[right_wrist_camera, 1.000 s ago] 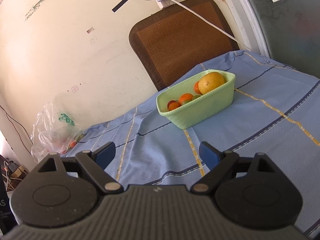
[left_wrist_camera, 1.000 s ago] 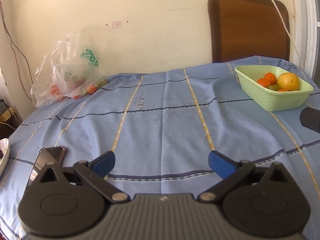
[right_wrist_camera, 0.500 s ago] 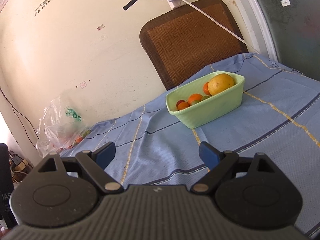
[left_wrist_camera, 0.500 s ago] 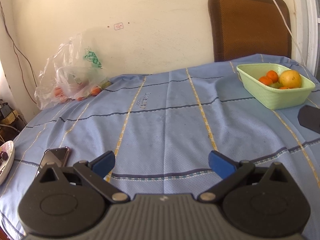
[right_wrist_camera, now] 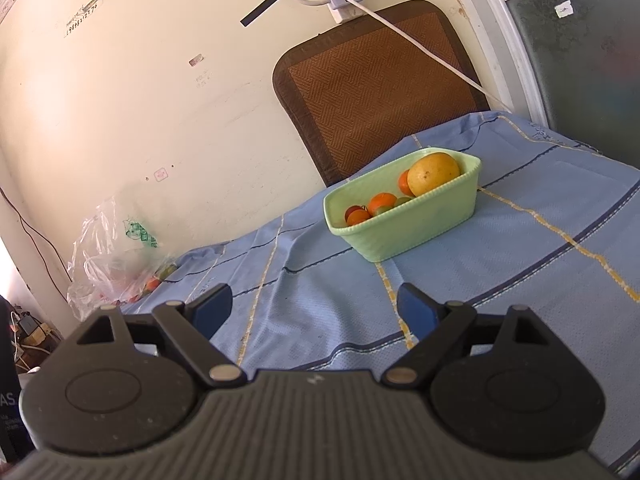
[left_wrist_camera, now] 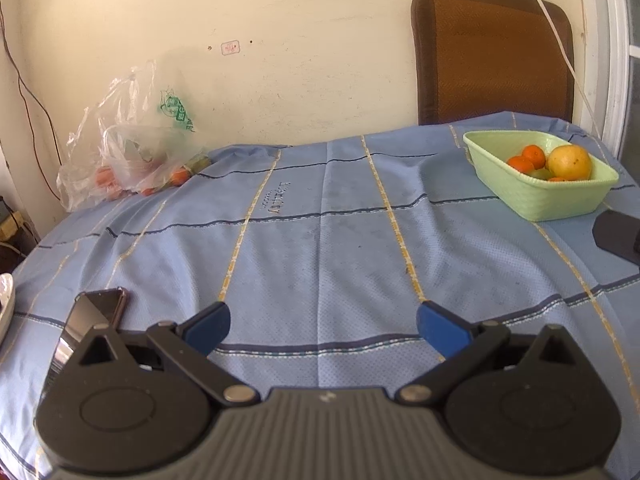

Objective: Organize fruits

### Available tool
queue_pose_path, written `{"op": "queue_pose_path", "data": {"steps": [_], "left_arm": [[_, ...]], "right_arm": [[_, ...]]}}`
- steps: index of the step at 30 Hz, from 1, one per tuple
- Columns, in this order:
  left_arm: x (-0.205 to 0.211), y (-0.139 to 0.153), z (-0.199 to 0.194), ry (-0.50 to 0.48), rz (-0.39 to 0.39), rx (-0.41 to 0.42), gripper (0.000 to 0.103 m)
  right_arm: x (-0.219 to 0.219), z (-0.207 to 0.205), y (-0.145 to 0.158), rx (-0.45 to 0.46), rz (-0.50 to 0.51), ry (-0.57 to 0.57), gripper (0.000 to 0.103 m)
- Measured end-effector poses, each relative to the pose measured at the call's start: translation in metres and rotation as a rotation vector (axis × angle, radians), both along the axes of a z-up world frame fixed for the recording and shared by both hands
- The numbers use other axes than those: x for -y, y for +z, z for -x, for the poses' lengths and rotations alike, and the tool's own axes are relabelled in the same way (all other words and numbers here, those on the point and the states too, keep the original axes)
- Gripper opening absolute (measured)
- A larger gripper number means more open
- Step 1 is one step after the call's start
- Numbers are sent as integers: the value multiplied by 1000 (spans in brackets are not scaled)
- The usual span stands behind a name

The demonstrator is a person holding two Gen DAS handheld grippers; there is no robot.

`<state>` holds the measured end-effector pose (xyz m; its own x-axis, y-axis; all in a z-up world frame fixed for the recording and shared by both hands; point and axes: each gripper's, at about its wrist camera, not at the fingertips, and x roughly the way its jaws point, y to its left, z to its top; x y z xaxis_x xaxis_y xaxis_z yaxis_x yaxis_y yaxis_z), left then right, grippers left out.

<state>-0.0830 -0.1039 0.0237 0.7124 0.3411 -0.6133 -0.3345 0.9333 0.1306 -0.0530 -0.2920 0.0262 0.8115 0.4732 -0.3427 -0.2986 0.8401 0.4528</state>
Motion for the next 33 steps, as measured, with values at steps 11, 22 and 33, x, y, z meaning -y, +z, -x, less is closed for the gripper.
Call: {"op": "queue_pose_path", "data": {"steps": [11, 22, 33], "left_arm": [[0, 1, 2, 6, -10, 11, 103], [-1, 1, 3, 10, -7, 13, 103], [2, -3, 1, 12, -21, 2, 103]], "right_arm": [[-1, 4, 5, 19, 5, 0, 88], [-2, 2, 2, 7, 3, 9, 87], [0, 5, 2, 22, -1, 0, 86]]}}
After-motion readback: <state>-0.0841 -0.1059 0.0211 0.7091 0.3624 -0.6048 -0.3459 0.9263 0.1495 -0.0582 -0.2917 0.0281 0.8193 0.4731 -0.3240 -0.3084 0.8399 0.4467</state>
